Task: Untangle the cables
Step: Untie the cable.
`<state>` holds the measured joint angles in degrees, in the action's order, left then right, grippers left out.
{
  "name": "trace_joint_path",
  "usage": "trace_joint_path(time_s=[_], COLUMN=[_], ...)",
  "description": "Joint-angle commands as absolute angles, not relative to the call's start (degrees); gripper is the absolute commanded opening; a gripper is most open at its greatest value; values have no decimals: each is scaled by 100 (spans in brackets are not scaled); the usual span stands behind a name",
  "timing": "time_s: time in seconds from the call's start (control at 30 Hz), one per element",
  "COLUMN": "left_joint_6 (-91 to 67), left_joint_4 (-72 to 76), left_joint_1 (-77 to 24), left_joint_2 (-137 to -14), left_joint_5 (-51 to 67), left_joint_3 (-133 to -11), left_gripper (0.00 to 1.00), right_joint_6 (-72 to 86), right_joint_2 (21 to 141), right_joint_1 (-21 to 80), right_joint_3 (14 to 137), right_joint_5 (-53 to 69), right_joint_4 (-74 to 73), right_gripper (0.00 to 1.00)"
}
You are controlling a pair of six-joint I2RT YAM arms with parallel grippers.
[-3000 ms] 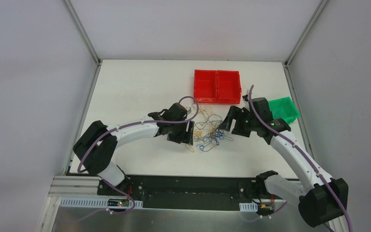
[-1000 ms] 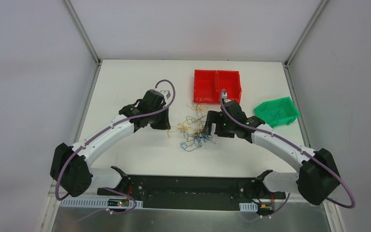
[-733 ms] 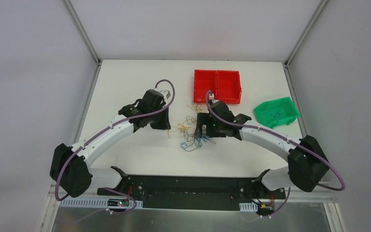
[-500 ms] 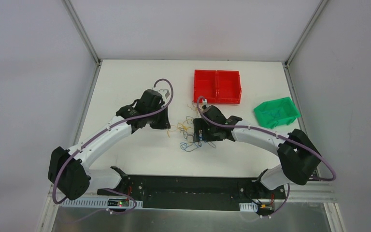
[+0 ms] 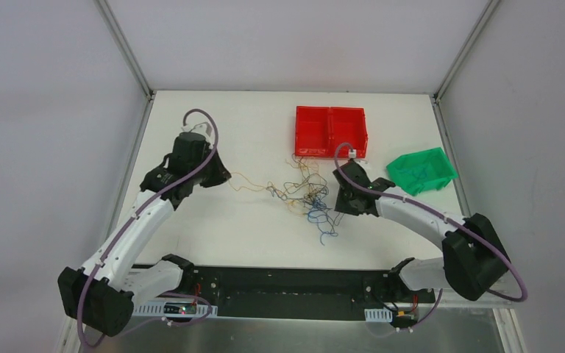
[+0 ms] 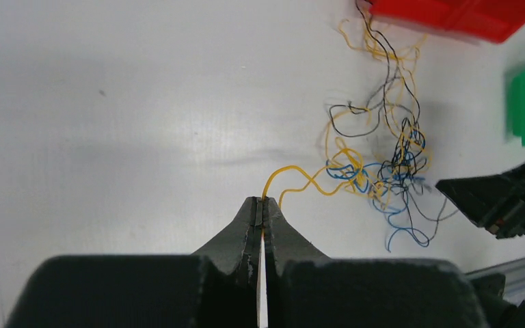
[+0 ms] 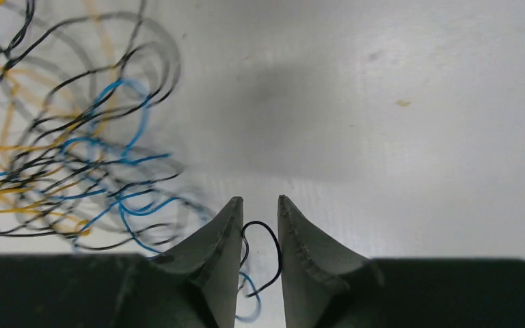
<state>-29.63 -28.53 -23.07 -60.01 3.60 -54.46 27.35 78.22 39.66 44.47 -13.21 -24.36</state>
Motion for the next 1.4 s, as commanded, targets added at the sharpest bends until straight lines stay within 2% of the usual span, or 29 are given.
trace_joint_path(time_s=[0.0, 0.2, 0.3, 0.43, 0.57, 0.63, 0.9, 1.2, 1.37], left_joint_6=[-3351, -3684, -3794, -3567, -3398, -3279, -2752, -2662, -2675], left_joint_4=[-3108, -3262, -3232, -2658, -2432, -2413, -2399, -2401, -2400], left_joint_1=[-1545, -782, -712, -721, -784, -976, -2593, -3188, -3251], left_joint_2=[-5539, -4939, -4711, -4788, -5099, -5247, -5766, -6205, -6382], left_joint_5=[307, 41, -168, 1306, 2356, 2575, 2522, 3121, 3235], left_joint_3=[-5303, -5176, -5171, -5159, -5347, -5490, -6359, -7356, -7628], left_gripper=[0, 0, 0, 0, 0, 0, 0, 0, 0], right_joint_6=[2917, 2858, 2778, 2436, 2247, 2199, 2092, 1828, 1416], right_joint_2=[7190, 6570, 6409, 6183, 5894, 5806, 5717, 5466, 5274], right_joint_1=[3299, 2793, 2779, 2811, 2954, 3114, 3867, 4102, 4223], right_joint_3=[4307, 4184, 4255, 4279, 4291, 4319, 4242, 3831, 4081], right_joint_5=[-1594, -1424, -1306, -544, 45, 278, 435, 1271, 1883], right_joint_4=[-3039, -3188, -3222, -2897, -2493, -2238, -809, 1019, 1352], right_gripper=[27, 26, 28, 45, 85, 91, 90, 89, 88])
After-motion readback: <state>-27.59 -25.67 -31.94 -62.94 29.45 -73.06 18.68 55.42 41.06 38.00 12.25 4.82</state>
